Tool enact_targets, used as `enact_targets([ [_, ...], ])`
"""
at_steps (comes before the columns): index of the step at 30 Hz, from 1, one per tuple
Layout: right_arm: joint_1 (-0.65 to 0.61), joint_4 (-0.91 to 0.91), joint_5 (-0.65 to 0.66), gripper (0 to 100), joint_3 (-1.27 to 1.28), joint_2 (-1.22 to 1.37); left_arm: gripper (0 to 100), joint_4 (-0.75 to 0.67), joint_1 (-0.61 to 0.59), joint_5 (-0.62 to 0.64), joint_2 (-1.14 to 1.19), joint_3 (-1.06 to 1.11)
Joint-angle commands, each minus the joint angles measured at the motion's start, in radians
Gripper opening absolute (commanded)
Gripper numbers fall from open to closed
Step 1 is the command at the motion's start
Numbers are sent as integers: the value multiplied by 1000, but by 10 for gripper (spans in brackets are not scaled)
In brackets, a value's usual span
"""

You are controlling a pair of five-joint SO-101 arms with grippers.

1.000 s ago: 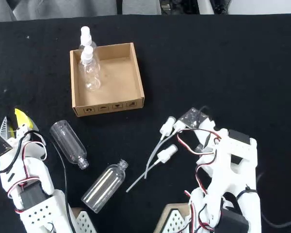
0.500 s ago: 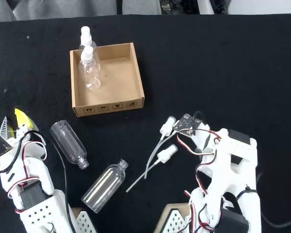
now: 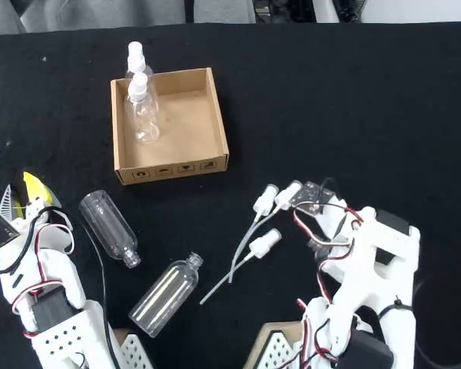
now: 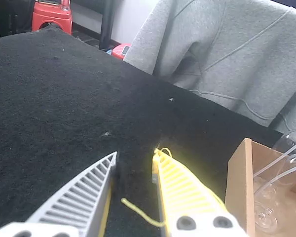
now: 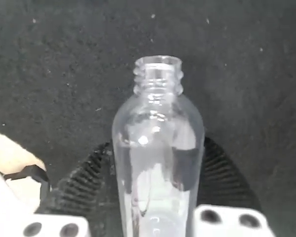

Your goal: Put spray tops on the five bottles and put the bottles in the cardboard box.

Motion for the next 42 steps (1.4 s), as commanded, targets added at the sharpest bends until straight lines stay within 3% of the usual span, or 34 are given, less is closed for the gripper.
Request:
enact_targets([
  [1,46,9,6,128,-90,-61,109,-21,15,-8,-5,24],
  [9,54,18,6,95,-96,-62,109,-21,15,-8,-5,24],
  [17,49,293,5,99,-275,-62,109,-21,15,-8,-5,24],
  [24,52,420,0,99,-377,-64,109,-21,15,-8,-5,24],
  [33,41,439,-216,100,-496,-64,109,-21,15,-8,-5,24],
  [42,-126,434,-517,100,-604,-64,109,-21,15,-8,-5,24],
])
